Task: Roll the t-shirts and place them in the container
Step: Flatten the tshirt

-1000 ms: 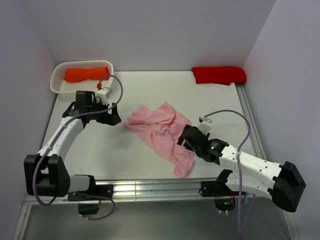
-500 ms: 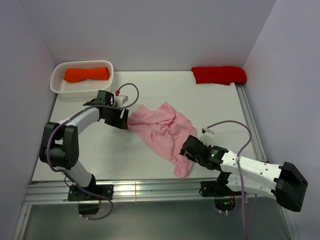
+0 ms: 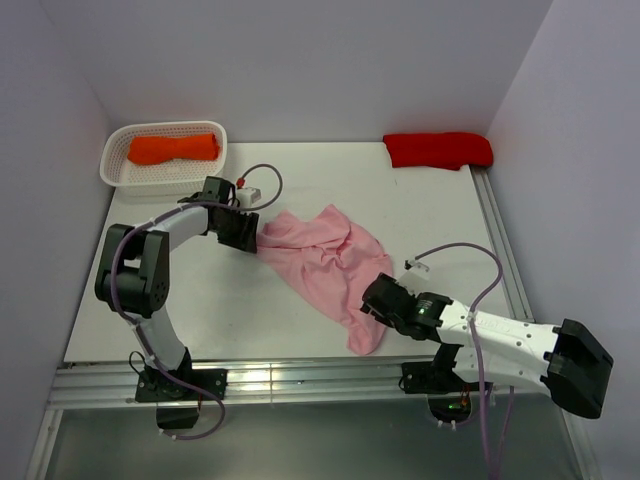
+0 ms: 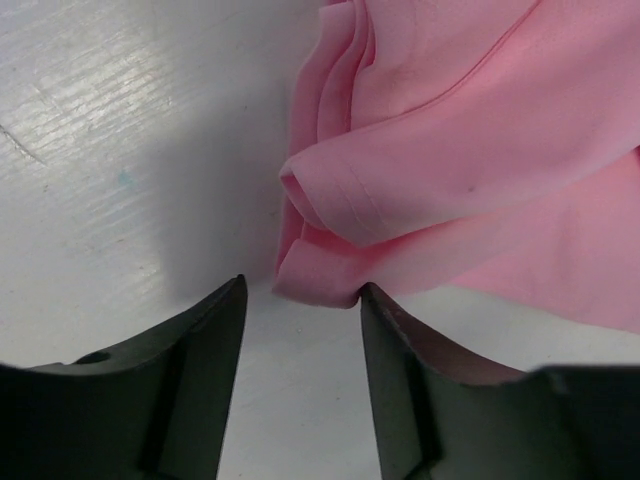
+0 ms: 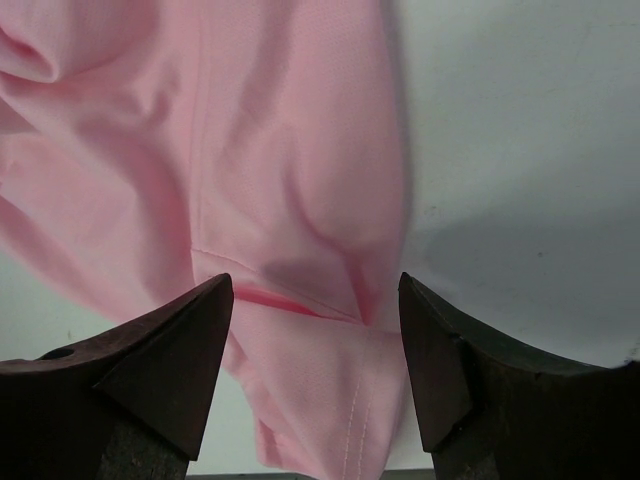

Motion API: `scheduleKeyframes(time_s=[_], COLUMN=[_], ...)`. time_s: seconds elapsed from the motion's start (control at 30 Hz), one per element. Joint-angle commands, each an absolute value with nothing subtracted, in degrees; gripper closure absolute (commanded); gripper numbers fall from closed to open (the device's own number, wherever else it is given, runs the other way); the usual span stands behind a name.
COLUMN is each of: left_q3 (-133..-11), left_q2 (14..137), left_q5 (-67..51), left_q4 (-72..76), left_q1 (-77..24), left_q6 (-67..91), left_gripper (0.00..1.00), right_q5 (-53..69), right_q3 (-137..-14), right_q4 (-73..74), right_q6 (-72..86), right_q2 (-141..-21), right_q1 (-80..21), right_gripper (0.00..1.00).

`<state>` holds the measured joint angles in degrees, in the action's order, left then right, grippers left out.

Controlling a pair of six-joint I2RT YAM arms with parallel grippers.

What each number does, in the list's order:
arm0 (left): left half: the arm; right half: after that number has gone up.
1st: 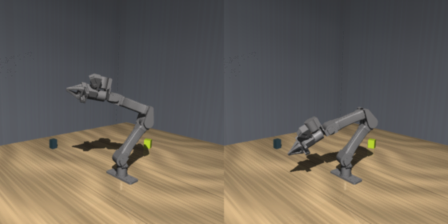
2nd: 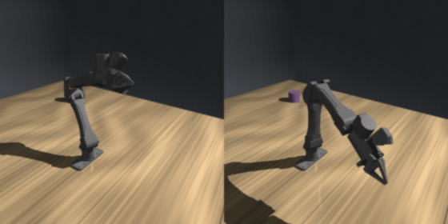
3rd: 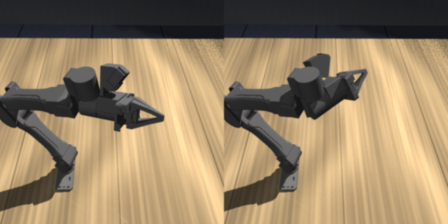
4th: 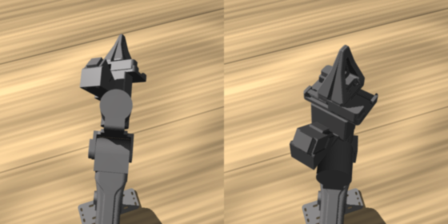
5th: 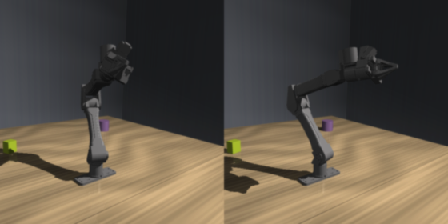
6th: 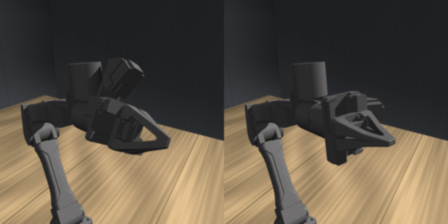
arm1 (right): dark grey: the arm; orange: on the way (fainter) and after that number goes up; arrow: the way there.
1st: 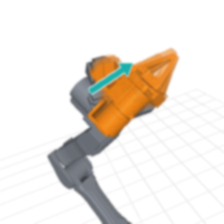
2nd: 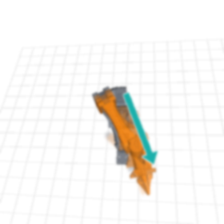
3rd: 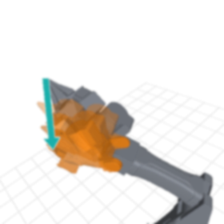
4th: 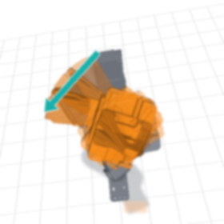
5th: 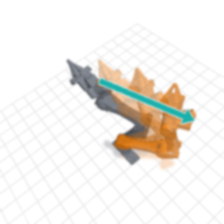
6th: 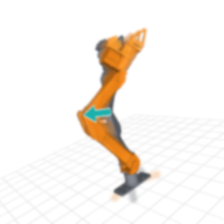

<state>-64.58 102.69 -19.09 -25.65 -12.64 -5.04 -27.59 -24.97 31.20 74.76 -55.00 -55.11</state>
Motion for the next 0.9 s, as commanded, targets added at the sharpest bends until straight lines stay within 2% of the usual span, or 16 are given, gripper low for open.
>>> scheduleKeyframes(time_s=[0.0,0.17,0.2,0.33,0.37,0.43,0.47,0.67,0.87], left_q3=[-67.5,-67.9,-67.9,-68.0,-68.0,-68.0,-68.0,-67.3,-66.8], left_q2=[103.6,103.8,103.6,102.6,102.1,101.5,101.2,99.7,98.9], left_q5=[-19.9,-20.1,-20.1,-20.1,-20.1,-20.0,-20.0,-19.6,-19.4], left_q4=[-24.2,-25.0,-25.2,-26.2,-26.3,-26.7,-27.0,-27.2,-27.1], left_q1=[-13.2,-13.8,-13.9,-14.0,-14.0,-14.0,-14.0,-14.1,-14.2], left_q6=[-4.1,-4.5,-4.6,-4.7,-4.9,-5.0,-5.2,-5.5,-6.0], left_gripper=[0.47,0.65,0.71,0.83,0.89,0.93,1.0,1.0,1.0], right_q5=[-31.7,-32.5,-32.6,-33.0,-33.0,-32.9,-32.6,-33.2,-30.0], right_q3=[-26.9,-27.9,-28.1,-29.3,-29.8,-30.4,-31.3,-34.6,-32.1], right_q4=[33.5,34.3,34.3,34.5,34.4,34.1,34.0,36.9,34.2], right_q6=[76.6,76.6,76.6,76.0,75.8,74.3,73.7,73.3,71.9], right_q2=[-56.2,-59.0,-60.0,-62.4,-62.8,-64.2,-64.7,-67.1,-63.5], right_q1=[-55.7,-55.6,-55.6,-55.6,-55.6,-55.6,-55.6,-56.8,-57.5], right_gripper=[0.26,0.26,0.26,0.26,0.25,0.26,0.26,0.26,0.26])
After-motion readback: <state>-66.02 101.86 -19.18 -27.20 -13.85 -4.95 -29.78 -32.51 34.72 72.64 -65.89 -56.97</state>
